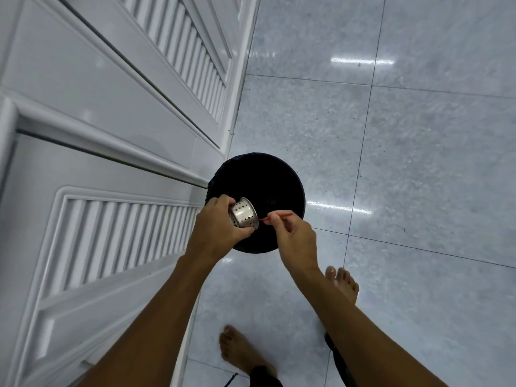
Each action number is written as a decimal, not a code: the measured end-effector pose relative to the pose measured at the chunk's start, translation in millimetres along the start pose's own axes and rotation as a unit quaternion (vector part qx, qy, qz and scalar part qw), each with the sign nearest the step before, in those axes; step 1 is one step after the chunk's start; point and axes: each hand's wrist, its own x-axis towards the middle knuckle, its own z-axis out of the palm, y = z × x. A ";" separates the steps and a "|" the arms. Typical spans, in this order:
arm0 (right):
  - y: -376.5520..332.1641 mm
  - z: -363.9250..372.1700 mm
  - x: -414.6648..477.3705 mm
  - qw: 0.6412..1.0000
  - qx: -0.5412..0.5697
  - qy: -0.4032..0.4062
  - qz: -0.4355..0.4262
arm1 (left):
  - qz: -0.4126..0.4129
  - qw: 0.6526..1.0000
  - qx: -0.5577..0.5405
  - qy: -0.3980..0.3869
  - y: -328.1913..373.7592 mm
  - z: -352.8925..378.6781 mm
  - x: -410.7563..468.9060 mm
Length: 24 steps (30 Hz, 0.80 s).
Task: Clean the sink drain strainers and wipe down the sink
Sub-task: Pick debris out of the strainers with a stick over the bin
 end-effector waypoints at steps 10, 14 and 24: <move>-73.3 -54.6 -28.8 0.989 0.117 0.087 -0.021 | 0.032 0.971 -0.164 0.172 21.2 -37.0 -38.1; -157.2 -75.7 -58.7 0.973 0.186 0.098 -0.095 | 0.098 0.917 -0.221 0.318 62.7 -99.2 -54.3; -367.1 -17.8 -164.3 0.924 0.280 -0.008 -0.262 | 0.101 0.822 -0.234 0.509 65.6 -321.7 -125.7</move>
